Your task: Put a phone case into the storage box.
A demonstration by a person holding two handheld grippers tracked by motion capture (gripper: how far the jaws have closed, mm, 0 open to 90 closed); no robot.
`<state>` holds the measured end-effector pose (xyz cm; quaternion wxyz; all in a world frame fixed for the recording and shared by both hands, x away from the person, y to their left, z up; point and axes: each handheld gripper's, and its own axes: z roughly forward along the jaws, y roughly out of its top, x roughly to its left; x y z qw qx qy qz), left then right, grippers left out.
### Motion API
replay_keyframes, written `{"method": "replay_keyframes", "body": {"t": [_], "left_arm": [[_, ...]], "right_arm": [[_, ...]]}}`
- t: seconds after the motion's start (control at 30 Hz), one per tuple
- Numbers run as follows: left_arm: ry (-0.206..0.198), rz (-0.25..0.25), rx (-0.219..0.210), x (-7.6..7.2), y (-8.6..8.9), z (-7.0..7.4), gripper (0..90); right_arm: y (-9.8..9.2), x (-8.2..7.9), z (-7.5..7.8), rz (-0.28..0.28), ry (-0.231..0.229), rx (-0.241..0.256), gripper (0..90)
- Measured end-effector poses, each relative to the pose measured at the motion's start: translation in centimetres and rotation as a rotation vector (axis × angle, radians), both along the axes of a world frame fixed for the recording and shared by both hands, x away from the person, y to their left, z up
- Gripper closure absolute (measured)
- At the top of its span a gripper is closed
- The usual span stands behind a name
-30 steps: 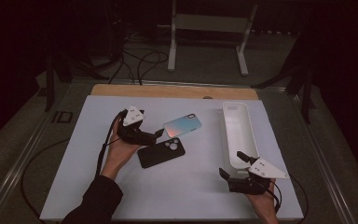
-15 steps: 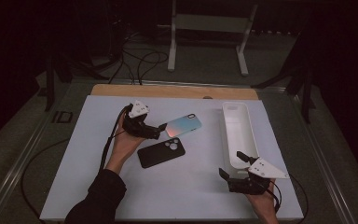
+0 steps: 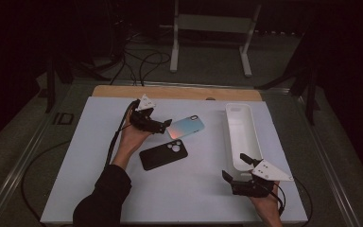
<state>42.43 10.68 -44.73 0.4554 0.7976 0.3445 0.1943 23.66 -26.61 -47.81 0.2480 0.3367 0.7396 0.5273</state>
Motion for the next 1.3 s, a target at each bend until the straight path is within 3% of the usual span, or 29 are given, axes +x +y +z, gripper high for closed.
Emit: {"method": "replay_keyframes", "body": {"t": [0.27, 0.87, 1.3], "left_arm": [[0.015, -0.009, 0.011, 1.3, -1.0, -0.2, 0.0], [0.064, -0.061, 0.107, 4.2, -4.1, -0.8, 0.0], [0.132, -0.072, 0.155, 5.2, -5.4, -2.7, 0.0]], "right_arm": [[-0.1, 0.0, 0.0, 0.001, -0.002, 0.004, 9.6], [-0.1, 0.0, 0.0, 0.009, -0.002, 0.009, 9.6], [-0.1, 0.0, 0.0, 0.013, 0.0, 0.014, 9.6]]}}
